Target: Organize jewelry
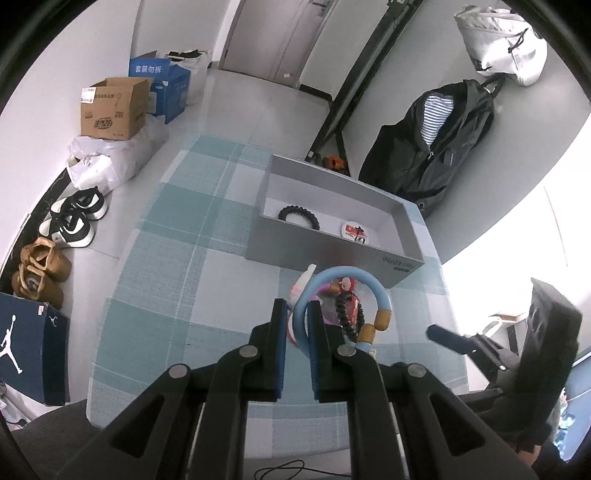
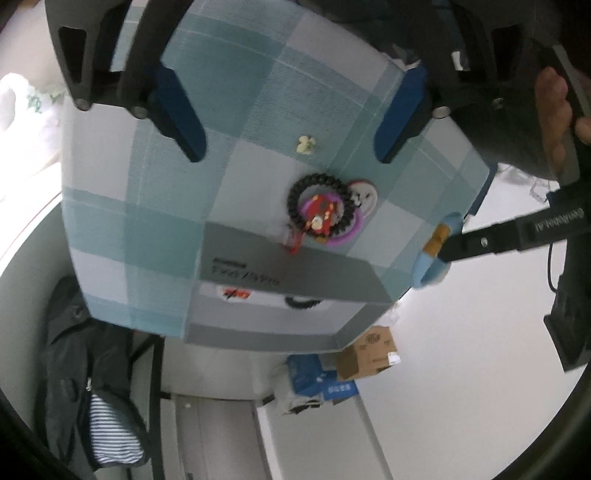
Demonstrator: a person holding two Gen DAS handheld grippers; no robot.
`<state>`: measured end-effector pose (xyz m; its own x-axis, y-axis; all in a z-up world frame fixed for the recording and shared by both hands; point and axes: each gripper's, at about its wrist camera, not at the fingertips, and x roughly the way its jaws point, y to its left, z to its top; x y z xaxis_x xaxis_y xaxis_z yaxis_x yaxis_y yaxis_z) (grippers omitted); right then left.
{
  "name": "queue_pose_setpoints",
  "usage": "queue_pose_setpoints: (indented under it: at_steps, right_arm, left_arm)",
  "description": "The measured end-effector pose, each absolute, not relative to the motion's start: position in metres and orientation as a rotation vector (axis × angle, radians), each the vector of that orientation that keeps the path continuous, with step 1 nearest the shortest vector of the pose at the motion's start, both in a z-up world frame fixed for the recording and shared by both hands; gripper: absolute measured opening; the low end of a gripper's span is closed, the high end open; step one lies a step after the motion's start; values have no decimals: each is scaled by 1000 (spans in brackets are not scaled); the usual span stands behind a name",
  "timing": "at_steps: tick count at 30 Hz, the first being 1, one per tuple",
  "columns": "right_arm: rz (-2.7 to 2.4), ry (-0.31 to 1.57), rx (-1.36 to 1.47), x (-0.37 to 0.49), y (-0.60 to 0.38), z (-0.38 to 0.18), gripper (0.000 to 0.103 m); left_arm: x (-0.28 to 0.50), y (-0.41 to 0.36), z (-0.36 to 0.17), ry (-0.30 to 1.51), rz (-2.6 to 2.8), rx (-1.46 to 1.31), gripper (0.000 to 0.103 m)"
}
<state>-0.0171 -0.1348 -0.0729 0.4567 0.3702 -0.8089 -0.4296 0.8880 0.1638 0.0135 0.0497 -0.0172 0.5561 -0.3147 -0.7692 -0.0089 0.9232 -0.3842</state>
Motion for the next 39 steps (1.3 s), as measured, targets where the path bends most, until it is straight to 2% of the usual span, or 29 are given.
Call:
queue_pose_setpoints:
  at_steps: [3, 4, 5, 6, 9, 14, 17, 22, 26, 39]
  right_arm:
    - [498, 994, -90, -17, -130, -80, 76]
    - [503, 999, -99, -17, -128, -82, 71]
    - [507, 1003, -109, -18, -126, -84, 61]
    - [509, 1009, -126, -18, -124, -86, 55]
    - [520, 1016, -176, -21, -115, -91, 44]
    - [526, 994, -255, -27, -104, -94, 42]
    - [532, 1007, -288, -28, -100, -98, 27]
    - [524, 987, -340, -32, -94, -99, 24]
    - [526, 984, -346, -31, -92, -99, 12]
    - [536, 980, -261, -21, -99, -81, 10]
  left_arm:
    - [14, 55, -15, 962, -186, -369, 6]
    - [14, 56, -15, 962, -189, -370, 6]
    - [14, 57, -15, 960, -191, -369, 6]
    - [14, 58, -15, 959, -190, -371, 6]
    - [13, 60, -15, 960, -191, -378, 6]
    - [13, 59, -15, 963, -194, -375, 6]
    - [13, 59, -15, 962, -193, -369, 6]
    - [13, 59, -16, 962, -187, -367, 6]
    - [13, 59, -16, 963, -186, -365, 6]
    - [16, 56, -19, 972, -187, -360, 6]
